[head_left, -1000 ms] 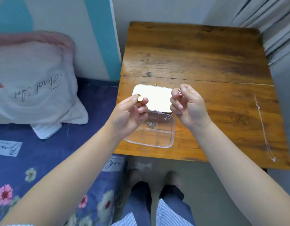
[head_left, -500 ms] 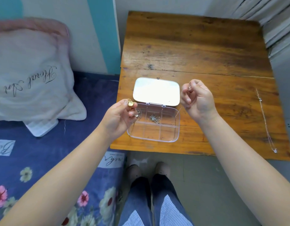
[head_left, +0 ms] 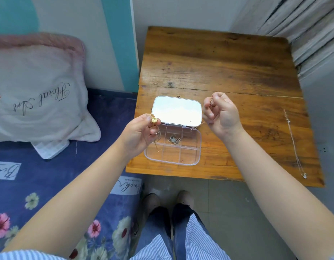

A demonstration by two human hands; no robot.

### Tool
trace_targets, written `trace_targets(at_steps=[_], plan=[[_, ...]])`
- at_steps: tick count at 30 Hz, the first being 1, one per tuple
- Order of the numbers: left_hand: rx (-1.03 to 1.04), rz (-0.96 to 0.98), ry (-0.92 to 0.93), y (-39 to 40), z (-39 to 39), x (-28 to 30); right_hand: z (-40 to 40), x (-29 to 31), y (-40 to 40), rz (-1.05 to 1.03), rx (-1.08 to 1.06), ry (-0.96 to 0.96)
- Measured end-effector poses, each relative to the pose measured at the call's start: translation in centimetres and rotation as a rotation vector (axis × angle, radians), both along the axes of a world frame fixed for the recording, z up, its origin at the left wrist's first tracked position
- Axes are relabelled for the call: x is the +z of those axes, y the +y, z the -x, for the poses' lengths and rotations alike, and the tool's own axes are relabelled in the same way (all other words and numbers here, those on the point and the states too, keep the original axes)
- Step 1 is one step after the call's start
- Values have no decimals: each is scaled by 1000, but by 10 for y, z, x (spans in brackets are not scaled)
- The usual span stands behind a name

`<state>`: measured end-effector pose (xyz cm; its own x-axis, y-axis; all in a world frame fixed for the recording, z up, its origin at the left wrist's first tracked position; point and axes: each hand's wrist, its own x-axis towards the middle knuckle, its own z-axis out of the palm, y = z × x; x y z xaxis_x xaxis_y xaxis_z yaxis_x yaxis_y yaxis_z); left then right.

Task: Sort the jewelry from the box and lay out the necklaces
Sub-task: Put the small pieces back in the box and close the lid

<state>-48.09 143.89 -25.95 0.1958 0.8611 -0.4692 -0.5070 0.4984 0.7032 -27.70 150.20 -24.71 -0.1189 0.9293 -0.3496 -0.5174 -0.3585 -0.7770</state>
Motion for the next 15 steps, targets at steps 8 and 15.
trace_targets(at_steps=[8, 15], plan=[[-17, 16, 84, 11, 1, -11, -8, -58, 0, 124, 30, -333], [-361, 58, 843, 1, -9, -62, -4, -115, -11, -388, 483, -1345]])
